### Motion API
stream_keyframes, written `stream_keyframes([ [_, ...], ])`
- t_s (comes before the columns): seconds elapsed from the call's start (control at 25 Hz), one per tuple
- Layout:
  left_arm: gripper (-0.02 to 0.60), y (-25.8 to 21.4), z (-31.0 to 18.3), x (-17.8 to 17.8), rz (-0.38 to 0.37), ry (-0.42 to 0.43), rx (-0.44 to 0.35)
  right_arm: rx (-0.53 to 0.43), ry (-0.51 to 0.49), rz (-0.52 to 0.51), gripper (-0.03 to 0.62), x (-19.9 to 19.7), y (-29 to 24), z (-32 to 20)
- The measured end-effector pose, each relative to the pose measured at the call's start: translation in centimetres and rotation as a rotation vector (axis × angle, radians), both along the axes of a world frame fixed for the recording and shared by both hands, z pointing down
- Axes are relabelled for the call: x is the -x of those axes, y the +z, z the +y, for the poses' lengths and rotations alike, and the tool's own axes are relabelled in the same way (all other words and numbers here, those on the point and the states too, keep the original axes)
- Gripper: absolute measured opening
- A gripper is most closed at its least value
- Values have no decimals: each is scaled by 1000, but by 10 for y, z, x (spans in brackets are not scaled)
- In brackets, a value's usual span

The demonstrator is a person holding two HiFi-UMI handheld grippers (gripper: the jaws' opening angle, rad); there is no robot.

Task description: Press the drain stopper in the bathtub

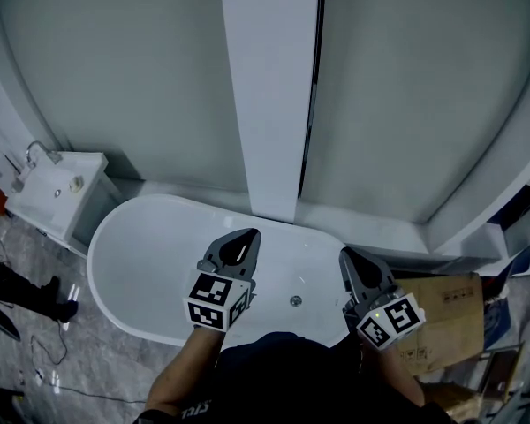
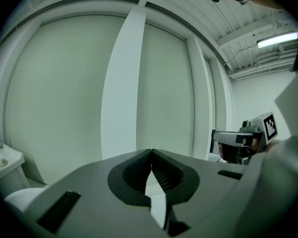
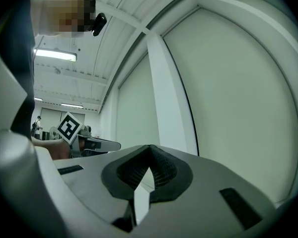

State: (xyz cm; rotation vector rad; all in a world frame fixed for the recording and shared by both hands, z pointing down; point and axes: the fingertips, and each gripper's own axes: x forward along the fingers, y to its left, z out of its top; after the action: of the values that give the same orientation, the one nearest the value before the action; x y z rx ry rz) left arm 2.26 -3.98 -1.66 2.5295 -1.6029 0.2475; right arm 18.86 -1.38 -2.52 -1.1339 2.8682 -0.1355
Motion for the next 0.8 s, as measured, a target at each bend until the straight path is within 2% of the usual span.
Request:
stream_keyframes([
  [0.4, 14, 7, -2, -2, -5, 4, 10, 48, 24, 4, 11, -3, 17, -4],
  [0.8, 14, 3, 2, -3, 12, 4, -5, 56, 23, -1, 11, 0, 21, -3],
])
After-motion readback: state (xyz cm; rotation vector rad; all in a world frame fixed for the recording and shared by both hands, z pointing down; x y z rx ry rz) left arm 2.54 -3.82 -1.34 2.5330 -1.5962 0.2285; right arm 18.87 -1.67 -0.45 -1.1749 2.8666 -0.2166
